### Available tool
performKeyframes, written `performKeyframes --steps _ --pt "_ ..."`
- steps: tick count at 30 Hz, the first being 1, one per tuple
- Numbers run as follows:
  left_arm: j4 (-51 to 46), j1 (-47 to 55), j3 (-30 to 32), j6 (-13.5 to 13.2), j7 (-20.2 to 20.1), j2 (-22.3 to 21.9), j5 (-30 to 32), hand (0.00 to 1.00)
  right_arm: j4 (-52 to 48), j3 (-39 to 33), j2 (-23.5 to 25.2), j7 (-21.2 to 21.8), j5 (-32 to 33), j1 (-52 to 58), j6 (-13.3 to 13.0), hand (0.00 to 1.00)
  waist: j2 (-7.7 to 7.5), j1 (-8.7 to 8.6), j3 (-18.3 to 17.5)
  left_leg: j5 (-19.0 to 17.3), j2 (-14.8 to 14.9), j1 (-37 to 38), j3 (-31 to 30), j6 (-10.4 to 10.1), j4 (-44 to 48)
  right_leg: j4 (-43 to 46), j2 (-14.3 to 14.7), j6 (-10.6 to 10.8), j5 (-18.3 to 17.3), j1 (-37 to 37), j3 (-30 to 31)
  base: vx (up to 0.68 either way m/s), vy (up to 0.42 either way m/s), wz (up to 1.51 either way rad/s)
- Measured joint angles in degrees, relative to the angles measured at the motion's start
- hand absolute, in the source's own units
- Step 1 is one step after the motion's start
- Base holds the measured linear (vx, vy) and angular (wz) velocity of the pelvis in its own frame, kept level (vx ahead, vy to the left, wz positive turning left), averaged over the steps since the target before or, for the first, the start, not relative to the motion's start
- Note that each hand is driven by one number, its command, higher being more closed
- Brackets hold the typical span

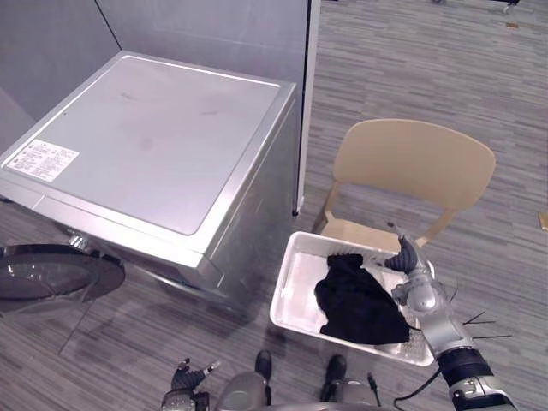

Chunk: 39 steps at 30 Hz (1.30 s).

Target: Pick up the laundry basket with both hands and put the clothes into the washing machine.

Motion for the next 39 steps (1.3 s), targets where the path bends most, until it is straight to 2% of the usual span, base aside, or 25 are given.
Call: performKeyframes --steps 4,8,12,13,17,18,24,30,33,36,39 --pt "-0.07 -1.1 -1.57 -0.7 0.07 0.4 -0.06 0.0 9.48 1.73 -0.23 -0.11 -2.03 -4.43 0.42 0.0 0.97 -0.05 3.35 -0.13 -0.83 -4.47 -0.12 -0.42 1.54 2.51 -1.28 -0.07 0.0 -4.83 0.05 -0.18 0.034 0.02" --pt "-0.09 -4.77 -1.63 -1.18 0.43 0.56 -0.63 0.0 16.56 2.77 -0.85 -0.34 -3.15 -10.41 2.67 0.0 2.18 0.33 8.6 0.11 -1.17 -9.09 -0.16 -0.75 2.58 5.32 -2.79 -0.14 0.02 -10.03 -0.02 -0.14 0.008 0.05" --pt "-1.44 -8.46 -1.76 -1.46 1.38 0.74 -1.28 0.0 17.67 3.93 -2.21 -1.53 -4.37 -14.83 3.78 0.0 2.37 1.33 11.45 1.39 -1.11 -14.29 -0.06 -0.96 4.35 10.46 -3.97 -1.69 -1.24 -16.45 -0.46 -0.06 -0.035 0.09" --pt "-2.62 -9.57 -1.78 -1.87 1.58 0.74 -2.12 0.0 17.99 3.98 -2.67 -1.74 -4.76 -16.53 4.23 0.0 2.44 1.38 12.32 2.59 -1.1 -15.63 -0.06 -0.91 4.24 12.04 -4.42 -1.96 -1.81 -18.35 -0.8 -0.03 -0.071 0.22" --pt "-5.18 -12.55 -1.79 -2.93 2.64 0.74 -4.41 0.0 18.45 4.44 -3.31 -3.82 -4.81 -20.8 5.24 0.0 2.36 1.42 13.84 3.49 -1.14 -20.94 -0.13 -0.68 5.06 16.2 -5.64 -2.56 -3.24 -24.59 -1.45 0.0 -0.065 0.18" --pt "-5.4 -13.47 -1.59 -3.18 2.8 0.73 -5.22 0.0 18.38 4.51 -3.63 -4.94 -4.82 -22.03 5.23 1.0 2.39 1.42 14.43 3.51 -1.12 -22.11 -0.15 -0.67 5.59 17.18 -5.83 -2.83 -3.57 -25.75 -1.53 0.03 -0.06 0.09" --pt "-7.2 -16.25 1.34 -3.46 3.96 0.38 -8.09 0.0 17.21 5.0 -5.53 -7.56 -3.32 -27.07 5.35 1.0 2.29 1.45 14.72 3.5 -1.15 -25.27 -1.16 -0.66 6.49 20.18 -6.72 -3.44 -5.59 -28.8 -2.86 0.04 -0.059 0.14" --pt "-7.57 -16.24 3.51 -3.45 4.12 -0.26 -9.61 0.0 12.83 5.0 -4.39 -7.15 3.78 -26.21 5.28 1.0 1.74 2.72 15.46 2.82 -0.55 -24.72 -0.74 -0.55 8.94 21.87 -6.58 -3.79 -7.24 -27.56 -3.16 0.05 -0.065 0.02" --pt "-7.74 -15.65 3.51 -3.31 4.07 -1.38 -9.61 0.0 4.11 3.94 -2.42 -6.5 5.73 -22.07 5.33 1.0 1.19 2.89 16.18 1.23 0.29 -22.2 -0.09 -0.47 10.39 21.29 -5.73 -3.7 -7.51 -24.25 -3.15 0.03 -0.039 -0.1" --pt "-9.09 -14.44 3.46 -2.98 3.99 -2.99 -9.56 0.0 -7.88 -0.29 -0.14 -6.92 7.36 -15.75 5.21 1.0 1.04 2.7 16.23 0.31 0.43 -17.78 0.33 -0.26 10.01 20.15 -5.41 -2.84 -8.21 -19.72 -2.97 0.01 0.017 -0.06" --pt "-9.72 -11.8 3.46 -2.78 3.91 -2.58 -9.3 0.0 -16.83 -4.37 3.43 -7.97 9.45 -10.46 4.83 1.0 -0.17 1.78 15.22 0.15 0.57 -13.32 1.38 -0.24 7.79 18.42 -4.72 -2.33 -8.47 -16.18 -2.24 0.01 0.032 -0.14"
